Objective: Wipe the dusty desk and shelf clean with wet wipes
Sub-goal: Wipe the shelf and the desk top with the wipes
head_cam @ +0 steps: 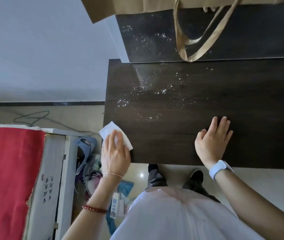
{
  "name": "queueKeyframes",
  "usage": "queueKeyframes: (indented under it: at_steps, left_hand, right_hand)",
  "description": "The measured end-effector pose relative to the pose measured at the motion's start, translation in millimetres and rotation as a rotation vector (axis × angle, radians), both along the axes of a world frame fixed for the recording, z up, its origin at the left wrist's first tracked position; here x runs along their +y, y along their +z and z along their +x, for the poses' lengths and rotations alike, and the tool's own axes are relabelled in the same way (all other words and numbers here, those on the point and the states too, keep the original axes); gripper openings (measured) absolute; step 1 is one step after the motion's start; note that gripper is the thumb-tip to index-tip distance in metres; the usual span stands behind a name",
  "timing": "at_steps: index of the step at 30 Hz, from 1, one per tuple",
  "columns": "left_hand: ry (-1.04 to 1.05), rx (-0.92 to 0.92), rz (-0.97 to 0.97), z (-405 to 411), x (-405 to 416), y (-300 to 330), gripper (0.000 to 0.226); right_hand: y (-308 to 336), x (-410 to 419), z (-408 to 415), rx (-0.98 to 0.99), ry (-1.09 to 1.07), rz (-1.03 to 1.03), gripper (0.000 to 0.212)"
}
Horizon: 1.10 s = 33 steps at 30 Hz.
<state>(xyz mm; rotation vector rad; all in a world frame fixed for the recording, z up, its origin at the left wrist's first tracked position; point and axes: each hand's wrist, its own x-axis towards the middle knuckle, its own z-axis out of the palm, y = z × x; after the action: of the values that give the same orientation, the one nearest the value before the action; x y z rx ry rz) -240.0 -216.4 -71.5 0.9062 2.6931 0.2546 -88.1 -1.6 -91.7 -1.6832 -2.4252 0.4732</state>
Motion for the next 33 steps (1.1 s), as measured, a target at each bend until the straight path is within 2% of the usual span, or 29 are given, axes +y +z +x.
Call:
queueKeyframes:
  at_steps: [3,5,9,10,13,16,19,24,26,33]
  left_hand:
    - [0.049,-0.081,-0.025,2,5,-7,0.068]
    - [0.108,-0.107,0.021,-9,12,-11,0.072]
    - [0.179,-0.078,0.093,-42,36,-12,0.047]
    - [0.171,-0.073,0.1,-50,42,-12,0.047]
    - [0.092,-0.006,0.023,-77,56,-13,0.064]
    - [0.042,0.075,-0.054,-87,63,-16,0.068]
    - [-0.025,0.097,-0.085,-57,72,-15,0.064]
    - [-0.405,0.072,-0.09,22,114,-15,0.061]
    - [-0.434,0.051,-0.079,26,116,-16,0.058]
    - [0.074,0.051,-0.125,-59,55,-16,0.066]
  right_hand:
    - [-2,-5,-5,-0.018,-0.023,0.024,0.053]
    - [-2,-5,-4,-0.031,-0.012,0.025,0.051]
    - [-1,-4,-2,-0.069,-0.006,0.022,0.052]
    - [-2,-4,-2,-0.073,-0.009,0.017,0.052]
    - [-3,-2,-2,-0.071,-0.01,0.01,0.052]
    - [-3,0,0,-0.057,0.007,0.018,0.052]
    - [-3,1,4,-0.029,0.027,-0.001,0.051]
    - [-3,13,20,0.07,0.12,-0.021,0.044]
    - [-4,18,26,0.072,0.172,-0.007,0.043]
    - [-4,20,27,0.055,0.197,0.009,0.046]
